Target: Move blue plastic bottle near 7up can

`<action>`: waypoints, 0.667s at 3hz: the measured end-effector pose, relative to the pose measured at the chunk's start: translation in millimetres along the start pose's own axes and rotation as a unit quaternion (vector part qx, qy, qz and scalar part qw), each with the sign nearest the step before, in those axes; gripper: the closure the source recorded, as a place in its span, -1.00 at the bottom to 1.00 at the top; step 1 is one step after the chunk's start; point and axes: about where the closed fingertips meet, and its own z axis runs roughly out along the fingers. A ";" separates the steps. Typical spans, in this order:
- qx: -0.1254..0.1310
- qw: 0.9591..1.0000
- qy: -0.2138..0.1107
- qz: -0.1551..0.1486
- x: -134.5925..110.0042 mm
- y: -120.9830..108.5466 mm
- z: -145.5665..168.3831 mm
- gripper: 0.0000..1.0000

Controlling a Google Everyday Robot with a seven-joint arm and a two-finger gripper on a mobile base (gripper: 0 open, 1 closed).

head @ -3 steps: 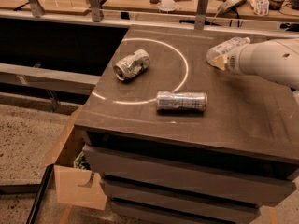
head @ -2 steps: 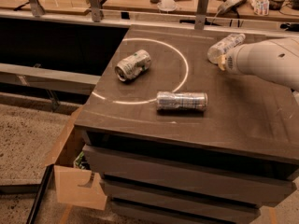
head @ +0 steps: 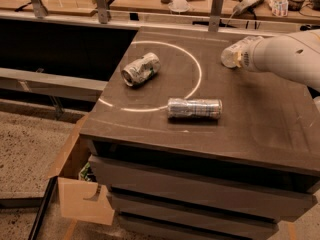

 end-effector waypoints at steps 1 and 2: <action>0.015 1.000 -0.001 0.016 -21.5 -10.8 2.9 -0.17; 0.035 0.999 0.010 0.039 -39.9 -17.9 13.2 -0.61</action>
Offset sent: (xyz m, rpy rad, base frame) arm 0.0641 -0.0064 0.0434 0.0752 0.0478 -0.2176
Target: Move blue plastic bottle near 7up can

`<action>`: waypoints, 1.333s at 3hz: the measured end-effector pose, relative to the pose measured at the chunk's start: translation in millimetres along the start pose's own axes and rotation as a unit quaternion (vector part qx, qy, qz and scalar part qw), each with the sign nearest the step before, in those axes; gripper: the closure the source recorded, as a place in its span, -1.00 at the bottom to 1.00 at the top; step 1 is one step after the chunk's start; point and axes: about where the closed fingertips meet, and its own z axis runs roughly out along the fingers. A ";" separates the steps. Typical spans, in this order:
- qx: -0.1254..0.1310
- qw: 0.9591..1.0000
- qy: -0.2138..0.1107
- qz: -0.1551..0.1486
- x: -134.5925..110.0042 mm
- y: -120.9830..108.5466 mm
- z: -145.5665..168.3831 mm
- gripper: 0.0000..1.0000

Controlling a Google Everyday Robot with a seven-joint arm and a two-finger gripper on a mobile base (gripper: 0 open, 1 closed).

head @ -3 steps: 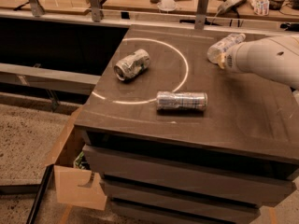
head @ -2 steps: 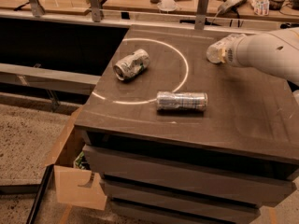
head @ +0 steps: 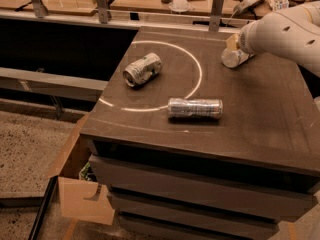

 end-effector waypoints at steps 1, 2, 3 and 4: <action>0.026 0.999 0.027 0.024 -15.2 -1.6 16.4 -0.99; 0.056 0.995 0.067 0.040 -25.1 -5.4 32.4 -1.00; 0.079 0.987 0.120 0.064 -25.7 -17.2 42.2 -1.00; 0.080 0.976 0.177 0.099 -11.6 -19.9 49.1 -1.00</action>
Offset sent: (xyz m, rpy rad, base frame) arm 0.0654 -0.0148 0.0141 -0.0307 0.2537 -0.2846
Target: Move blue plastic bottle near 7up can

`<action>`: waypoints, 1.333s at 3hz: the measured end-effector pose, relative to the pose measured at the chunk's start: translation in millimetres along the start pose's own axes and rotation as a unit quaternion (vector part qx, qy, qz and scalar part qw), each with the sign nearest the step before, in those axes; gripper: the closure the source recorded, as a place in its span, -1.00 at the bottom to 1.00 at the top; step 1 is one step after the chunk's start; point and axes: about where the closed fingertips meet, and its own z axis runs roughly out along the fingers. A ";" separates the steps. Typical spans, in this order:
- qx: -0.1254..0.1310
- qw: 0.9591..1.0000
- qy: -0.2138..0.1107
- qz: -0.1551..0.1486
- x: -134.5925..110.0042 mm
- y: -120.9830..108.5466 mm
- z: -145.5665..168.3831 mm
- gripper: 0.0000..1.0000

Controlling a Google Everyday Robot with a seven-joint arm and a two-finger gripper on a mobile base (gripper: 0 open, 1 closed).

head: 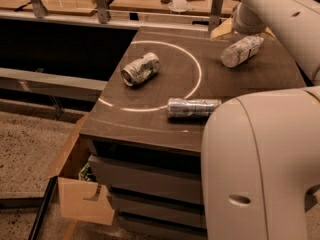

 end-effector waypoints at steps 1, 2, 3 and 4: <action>-0.005 0.998 0.054 0.016 18.8 7.5 14.9 -0.95; -0.006 0.997 0.080 0.018 30.6 10.3 24.0 -0.47; -0.006 0.996 0.092 0.015 35.5 11.1 28.1 -0.03; 0.001 0.996 0.089 -0.003 33.4 7.7 26.1 0.46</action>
Offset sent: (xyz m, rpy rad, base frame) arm -0.0049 0.0069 -0.0431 0.0740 0.2003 -0.0411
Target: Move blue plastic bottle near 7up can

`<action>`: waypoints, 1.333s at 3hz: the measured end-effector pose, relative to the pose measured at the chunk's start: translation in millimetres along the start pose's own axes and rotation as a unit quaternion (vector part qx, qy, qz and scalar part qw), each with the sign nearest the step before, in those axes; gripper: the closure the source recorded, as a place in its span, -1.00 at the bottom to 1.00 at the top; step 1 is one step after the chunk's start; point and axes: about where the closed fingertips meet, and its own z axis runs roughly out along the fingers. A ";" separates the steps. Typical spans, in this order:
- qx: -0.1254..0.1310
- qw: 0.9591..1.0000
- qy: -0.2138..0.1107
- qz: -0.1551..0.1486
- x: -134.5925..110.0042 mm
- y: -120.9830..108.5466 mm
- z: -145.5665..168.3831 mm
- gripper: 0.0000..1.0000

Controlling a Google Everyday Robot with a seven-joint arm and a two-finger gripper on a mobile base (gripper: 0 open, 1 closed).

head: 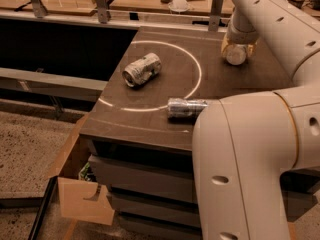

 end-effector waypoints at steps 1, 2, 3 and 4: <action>0.004 0.999 -0.018 -0.035 -6.4 -8.7 -14.3 0.91; -0.037 0.994 -0.057 -0.081 -9.2 -19.1 -43.2 1.00; -0.120 0.980 -0.117 -0.111 -3.9 -28.2 -76.5 1.00; -0.219 0.955 -0.149 -0.131 16.6 -27.4 -103.4 1.00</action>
Offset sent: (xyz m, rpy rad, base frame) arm -0.0482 -0.0106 0.0918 -0.0107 -0.2251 0.4562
